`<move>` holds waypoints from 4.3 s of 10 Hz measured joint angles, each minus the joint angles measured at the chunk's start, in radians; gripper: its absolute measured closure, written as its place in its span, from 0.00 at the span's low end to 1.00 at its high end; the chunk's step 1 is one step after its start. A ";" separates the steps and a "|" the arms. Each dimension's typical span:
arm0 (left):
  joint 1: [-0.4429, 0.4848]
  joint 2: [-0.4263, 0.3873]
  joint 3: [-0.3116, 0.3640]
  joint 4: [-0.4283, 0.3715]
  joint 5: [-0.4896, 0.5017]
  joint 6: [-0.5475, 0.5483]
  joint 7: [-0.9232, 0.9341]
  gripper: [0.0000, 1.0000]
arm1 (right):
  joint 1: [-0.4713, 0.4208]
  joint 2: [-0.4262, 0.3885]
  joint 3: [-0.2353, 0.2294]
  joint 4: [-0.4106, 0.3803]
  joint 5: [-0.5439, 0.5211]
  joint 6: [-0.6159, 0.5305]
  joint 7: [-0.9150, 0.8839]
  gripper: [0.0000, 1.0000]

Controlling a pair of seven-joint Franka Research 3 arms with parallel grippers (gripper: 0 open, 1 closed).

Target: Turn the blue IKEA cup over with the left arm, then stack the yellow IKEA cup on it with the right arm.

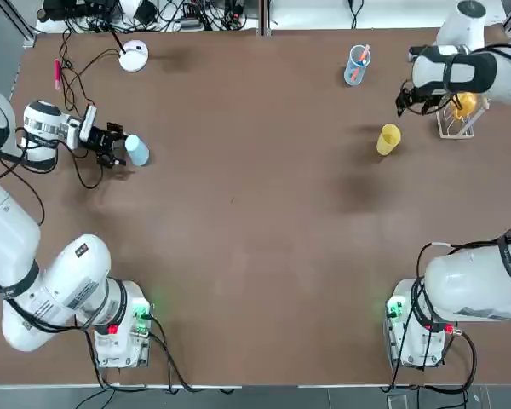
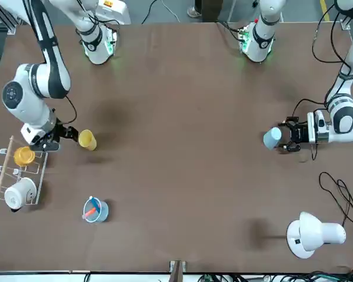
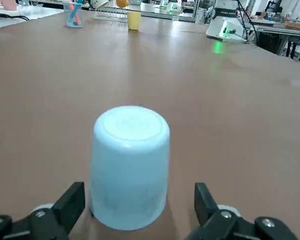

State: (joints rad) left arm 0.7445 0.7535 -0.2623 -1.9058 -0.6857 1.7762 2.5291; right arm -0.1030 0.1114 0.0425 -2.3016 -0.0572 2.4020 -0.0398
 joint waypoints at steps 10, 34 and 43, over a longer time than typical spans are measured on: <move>0.001 0.063 -0.072 0.000 -0.022 0.067 0.012 0.12 | -0.005 0.019 0.006 -0.166 0.000 0.280 -0.001 0.00; -1.070 -0.406 -0.192 0.125 1.263 0.232 -1.564 0.33 | 0.001 0.009 0.138 0.108 0.162 -0.122 0.115 0.96; -1.740 0.071 0.101 0.457 1.741 -0.134 -1.903 0.33 | 0.017 -0.009 0.138 0.113 0.228 -0.057 0.058 0.96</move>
State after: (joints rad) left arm -0.9954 0.8249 -0.1616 -1.4485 1.0550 1.6421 0.6260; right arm -0.0863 0.1028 0.1804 -2.1889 0.1709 2.3447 0.0186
